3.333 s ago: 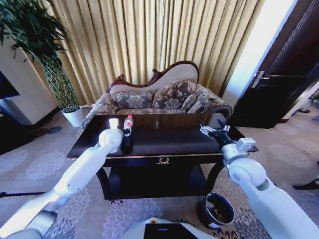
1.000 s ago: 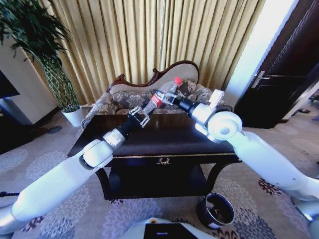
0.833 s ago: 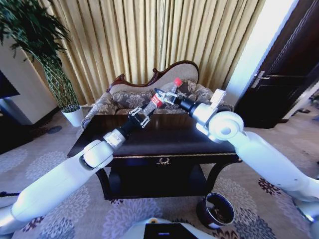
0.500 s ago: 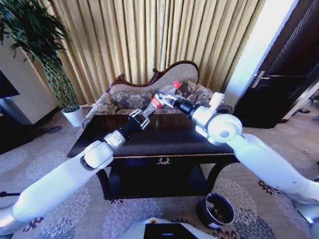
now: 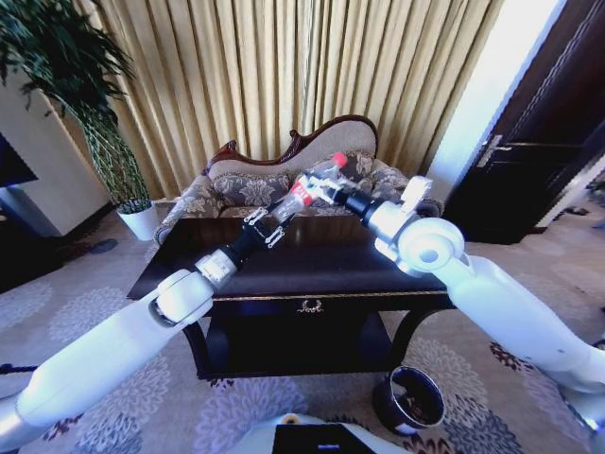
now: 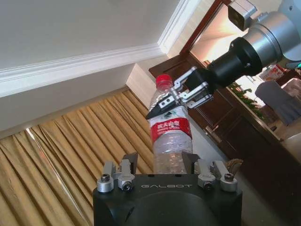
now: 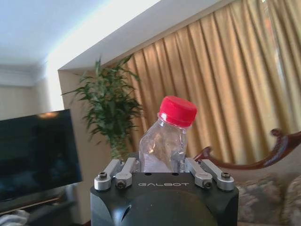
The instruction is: Move to the front of the table and place the trash on the table into the trash bin.
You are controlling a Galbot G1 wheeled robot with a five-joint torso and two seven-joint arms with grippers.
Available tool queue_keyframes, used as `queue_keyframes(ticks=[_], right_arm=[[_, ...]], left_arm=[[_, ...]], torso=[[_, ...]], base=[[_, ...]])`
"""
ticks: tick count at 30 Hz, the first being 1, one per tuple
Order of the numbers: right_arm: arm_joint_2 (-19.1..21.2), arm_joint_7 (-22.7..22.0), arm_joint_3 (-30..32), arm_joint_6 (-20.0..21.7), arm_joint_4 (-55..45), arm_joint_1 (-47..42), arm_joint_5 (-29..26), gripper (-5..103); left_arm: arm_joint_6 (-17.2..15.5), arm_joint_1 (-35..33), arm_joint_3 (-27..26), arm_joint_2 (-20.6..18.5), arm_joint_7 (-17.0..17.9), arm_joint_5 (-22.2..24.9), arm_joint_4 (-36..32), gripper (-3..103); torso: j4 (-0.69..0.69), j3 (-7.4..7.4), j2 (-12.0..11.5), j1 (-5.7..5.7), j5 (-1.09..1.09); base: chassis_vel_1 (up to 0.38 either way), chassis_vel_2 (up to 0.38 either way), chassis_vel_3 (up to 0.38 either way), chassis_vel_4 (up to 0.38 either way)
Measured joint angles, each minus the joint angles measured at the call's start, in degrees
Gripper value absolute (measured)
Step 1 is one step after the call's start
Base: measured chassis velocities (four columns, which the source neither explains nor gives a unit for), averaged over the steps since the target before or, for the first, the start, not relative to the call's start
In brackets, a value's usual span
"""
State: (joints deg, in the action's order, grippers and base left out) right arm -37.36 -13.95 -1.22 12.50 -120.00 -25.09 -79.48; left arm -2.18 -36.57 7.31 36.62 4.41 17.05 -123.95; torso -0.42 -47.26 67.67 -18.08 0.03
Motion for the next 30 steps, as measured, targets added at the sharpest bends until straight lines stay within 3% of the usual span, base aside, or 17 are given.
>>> queue_keyframes(ticks=[2,9,11,12,13,14,15,18,20,22,23,26,30], right_arm=[[1.25,0.00,3.04,-0.02,0.22,-2.57,1.82,28],[3.54,-0.14,10.73,-0.37,1.29,-10.44,8.48,27],[4.18,-1.55,13.19,-0.82,2.17,-14.28,12.91,27],[4.18,-1.55,13.19,-0.82,2.17,-14.28,12.91,27],[4.30,-2.59,14.67,-1.16,2.76,-16.88,16.58,27],[4.31,-3.32,15.92,-1.40,3.17,-19.08,20.45,27],[4.31,-3.32,15.92,-1.40,3.17,-19.08,20.45,27],[4.15,-4.73,20.34,-1.59,2.97,-24.67,24.49,27],[4.00,-5.48,21.53,-1.51,2.70,-26.05,24.90,27],[3.49,-7.37,25.27,-0.38,1.64,-31.15,27.45,27],[3.49,-7.37,25.27,-0.38,1.64,-31.15,27.45,27],[2.66,-9.78,29.93,1.10,-1.06,-38.42,28.71,27],[1.46,-10.65,32.80,1.64,-2.72,-42.42,29.01,27]], left_arm=[[0.17,-0.59,-1.18,-0.27,-0.36,1.24,-0.40,61],[-0.16,-4.47,-6.44,-0.62,0.75,6.22,-1.51,83],[-1.69,-7.18,-10.51,-0.56,2.86,9.04,-1.51,93],[-1.69,-7.18,-10.51,-0.56,2.86,9.04,-1.51,93],[-3.34,-8.95,-13.20,-0.52,6.28,11.45,-1.55,97],[-5.35,-10.61,-15.67,-0.50,10.20,14.57,-2.08,99],[-5.35,-10.61,-15.67,-0.50,10.20,14.57,-2.08,99],[-9.51,-15.01,-23.48,-0.18,16.54,22.46,-2.85,100],[-9.82,-16.08,-25.71,0.14,17.00,22.92,-2.20,100],[-11.23,-19.54,-33.12,2.25,17.00,23.40,0.69,100],[-11.23,-19.54,-33.12,2.25,17.00,23.40,0.69,100],[-15.20,-25.06,-42.56,5.16,16.88,25.60,3.46,100],[-16.06,-28.43,-47.27,6.69,16.32,26.22,4.34,100]], torso=[[-0.01,0.00,0.00,0.00,-0.03],[-0.01,0.01,0.00,0.00,-0.02],[-0.01,0.00,0.00,0.00,-0.02],[-0.01,0.00,0.00,0.00,-0.02],[0.00,0.00,0.00,0.00,-0.02],[0.00,0.00,0.00,0.00,-0.02],[0.00,0.00,0.00,0.00,-0.02],[0.00,0.00,0.00,0.00,-0.03],[0.00,0.01,0.01,0.00,-0.02],[-0.01,0.01,0.00,0.01,-0.03],[-0.01,0.01,0.00,0.01,-0.03],[-0.01,0.00,0.00,0.00,-0.04],[0.02,0.00,0.00,0.00,-0.05]], base=[[0.000,0.000,0.000,0.000],[0.000,0.000,0.000,0.000],[0.000,0.000,0.000,0.000],[0.000,0.000,0.000,0.000],[0.000,0.000,0.000,0.000],[0.000,0.000,0.000,0.000],[0.000,0.000,0.000,0.000],[0.000,0.000,0.000,0.000],[0.000,0.000,0.000,0.000],[0.000,0.000,0.000,0.000],[0.000,0.000,0.000,0.000],[0.000,0.000,0.000,0.000],[0.000,0.000,0.000,0.000]])
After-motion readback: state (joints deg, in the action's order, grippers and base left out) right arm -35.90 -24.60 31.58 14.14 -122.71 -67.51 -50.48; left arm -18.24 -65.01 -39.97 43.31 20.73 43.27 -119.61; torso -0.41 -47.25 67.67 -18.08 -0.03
